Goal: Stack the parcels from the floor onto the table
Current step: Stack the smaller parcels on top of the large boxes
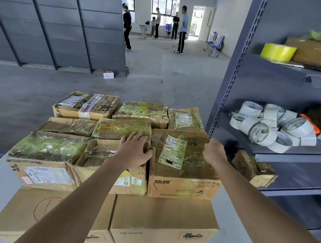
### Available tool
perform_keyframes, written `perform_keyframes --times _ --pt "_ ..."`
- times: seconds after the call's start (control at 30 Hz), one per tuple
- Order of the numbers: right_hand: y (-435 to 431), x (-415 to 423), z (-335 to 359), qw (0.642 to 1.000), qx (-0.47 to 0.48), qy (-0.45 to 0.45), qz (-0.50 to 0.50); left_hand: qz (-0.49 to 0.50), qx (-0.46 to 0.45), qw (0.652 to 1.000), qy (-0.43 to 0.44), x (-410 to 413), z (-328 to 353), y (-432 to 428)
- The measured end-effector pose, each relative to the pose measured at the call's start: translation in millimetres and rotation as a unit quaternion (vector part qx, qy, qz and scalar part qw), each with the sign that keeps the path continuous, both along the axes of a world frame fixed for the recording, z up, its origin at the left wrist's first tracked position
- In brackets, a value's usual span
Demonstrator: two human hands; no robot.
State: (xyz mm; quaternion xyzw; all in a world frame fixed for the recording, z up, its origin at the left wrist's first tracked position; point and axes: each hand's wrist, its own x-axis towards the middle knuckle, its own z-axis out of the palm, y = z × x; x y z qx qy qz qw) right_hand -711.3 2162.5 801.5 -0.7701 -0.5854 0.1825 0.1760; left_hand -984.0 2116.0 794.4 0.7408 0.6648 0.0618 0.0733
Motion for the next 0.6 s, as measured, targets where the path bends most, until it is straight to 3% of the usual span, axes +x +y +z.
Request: perform_keyframes --times 0.2,0.37,0.6 --pt "-6.0 -2.7 6.7 0.998 -0.041 -0.017 0.038 -0.007 -0.011 0.999 0.035 4.1 -1.6 -0.4" --pt "-18.6 -21.3 -1.1 0.979 -0.028 -0.176 0.095 -0.009 -0.006 1.000 0.025 2.4 -2.6 0.5" --pt "-16.5 -28.7 -3.8 0.954 -0.080 -0.236 0.167 -0.020 -0.012 0.999 -0.038 -2.9 3.7 0.0"
